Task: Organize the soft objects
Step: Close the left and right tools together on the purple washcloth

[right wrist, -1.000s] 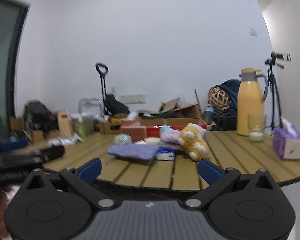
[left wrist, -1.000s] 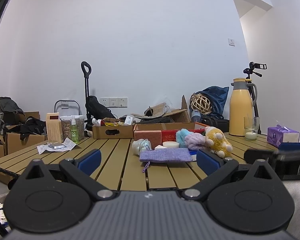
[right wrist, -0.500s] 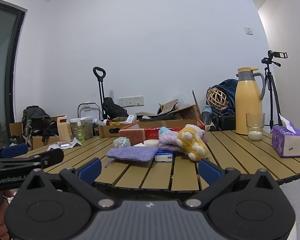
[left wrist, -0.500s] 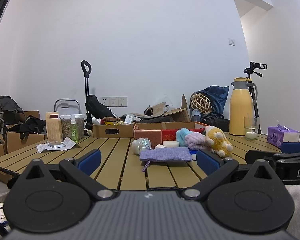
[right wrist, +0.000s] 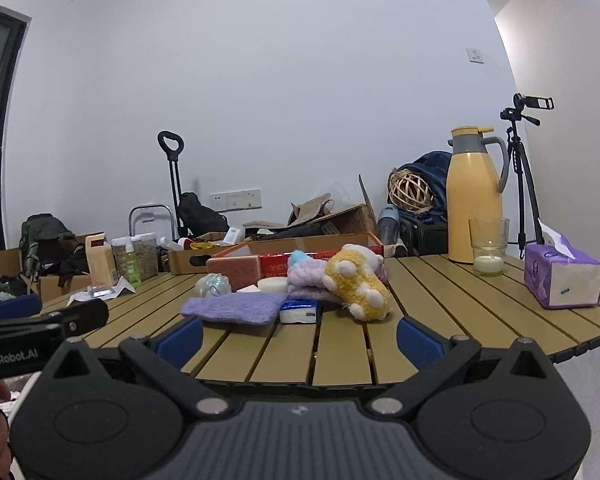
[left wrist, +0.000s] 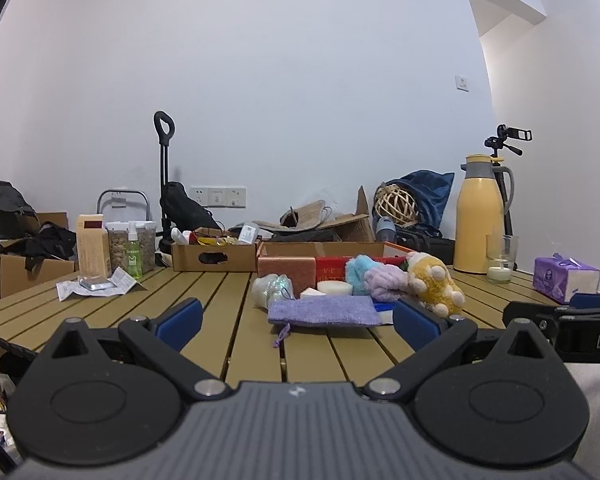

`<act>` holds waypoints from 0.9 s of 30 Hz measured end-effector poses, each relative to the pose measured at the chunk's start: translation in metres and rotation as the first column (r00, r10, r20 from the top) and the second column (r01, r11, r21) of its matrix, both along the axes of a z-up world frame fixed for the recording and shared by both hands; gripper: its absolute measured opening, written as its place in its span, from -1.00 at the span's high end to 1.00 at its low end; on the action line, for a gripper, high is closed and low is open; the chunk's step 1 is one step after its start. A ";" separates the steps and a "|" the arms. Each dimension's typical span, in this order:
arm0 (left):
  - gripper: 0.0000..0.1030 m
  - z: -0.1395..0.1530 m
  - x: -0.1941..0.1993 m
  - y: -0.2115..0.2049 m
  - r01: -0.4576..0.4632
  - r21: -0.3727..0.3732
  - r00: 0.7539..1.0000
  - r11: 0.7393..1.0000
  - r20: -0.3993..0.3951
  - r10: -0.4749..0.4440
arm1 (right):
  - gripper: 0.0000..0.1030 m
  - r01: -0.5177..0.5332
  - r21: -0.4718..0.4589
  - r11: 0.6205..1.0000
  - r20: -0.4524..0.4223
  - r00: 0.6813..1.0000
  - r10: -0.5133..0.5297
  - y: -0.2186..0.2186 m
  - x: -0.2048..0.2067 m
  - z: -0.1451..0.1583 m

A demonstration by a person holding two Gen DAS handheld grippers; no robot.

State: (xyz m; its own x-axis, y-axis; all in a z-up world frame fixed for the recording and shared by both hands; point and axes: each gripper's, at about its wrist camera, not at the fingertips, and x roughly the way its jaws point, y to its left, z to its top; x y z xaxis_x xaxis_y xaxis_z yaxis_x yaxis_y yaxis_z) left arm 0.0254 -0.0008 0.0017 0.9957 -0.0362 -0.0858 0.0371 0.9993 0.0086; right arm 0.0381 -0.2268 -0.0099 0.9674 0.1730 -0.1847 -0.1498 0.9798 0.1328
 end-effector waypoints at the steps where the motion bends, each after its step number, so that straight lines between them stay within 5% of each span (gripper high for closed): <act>1: -1.00 0.000 0.002 0.000 0.004 0.007 1.000 1.000 0.007 -0.004 | -1.00 0.004 0.002 1.000 -0.005 1.000 -0.004 0.000 0.002 -0.001; 6: -1.00 -0.004 0.026 0.004 0.028 -0.016 1.000 0.999 0.005 -0.028 | -1.00 -0.008 0.012 1.000 -0.047 0.999 0.009 -0.001 0.025 -0.004; 11: -1.00 -0.001 0.088 0.018 0.018 -0.021 0.993 1.000 -0.116 -0.020 | -1.00 -0.049 0.087 0.995 -0.115 0.992 0.059 -0.003 0.073 -0.005; 14: -1.00 0.004 0.134 0.032 0.027 -0.096 0.983 0.995 -0.176 -0.043 | -1.00 -0.077 0.134 0.988 -0.186 0.977 0.101 0.000 0.116 -0.002; 17: -0.84 0.004 0.185 0.043 0.041 -0.172 0.958 0.984 -0.272 -0.087 | -0.71 -0.112 0.149 0.982 -0.238 0.960 0.146 0.016 0.160 -0.001; 19: -0.30 0.000 0.214 0.050 0.058 -0.227 0.938 0.972 -0.321 -0.131 | -0.61 -0.127 0.147 0.981 -0.251 0.954 0.162 0.029 0.185 -0.003; 24: -0.20 -0.013 0.254 0.061 0.067 -0.313 0.897 0.947 -0.397 -0.194 | 0.01 -0.139 0.228 0.964 -0.342 0.915 0.213 0.048 0.238 -0.017; 27: -0.03 -0.022 0.262 0.064 0.066 -0.342 0.878 0.937 -0.426 -0.217 | 0.18 -0.126 0.246 0.961 -0.381 0.899 0.215 0.054 0.254 -0.028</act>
State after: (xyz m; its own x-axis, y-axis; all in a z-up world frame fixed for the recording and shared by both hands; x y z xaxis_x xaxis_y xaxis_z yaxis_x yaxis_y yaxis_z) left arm 0.2879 0.0634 -0.0200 0.8312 -0.2738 -0.4839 0.1023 0.9308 -0.3509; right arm 0.2923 -0.1728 -0.0378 0.7704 0.4065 -0.4912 -0.2025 0.8865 0.4161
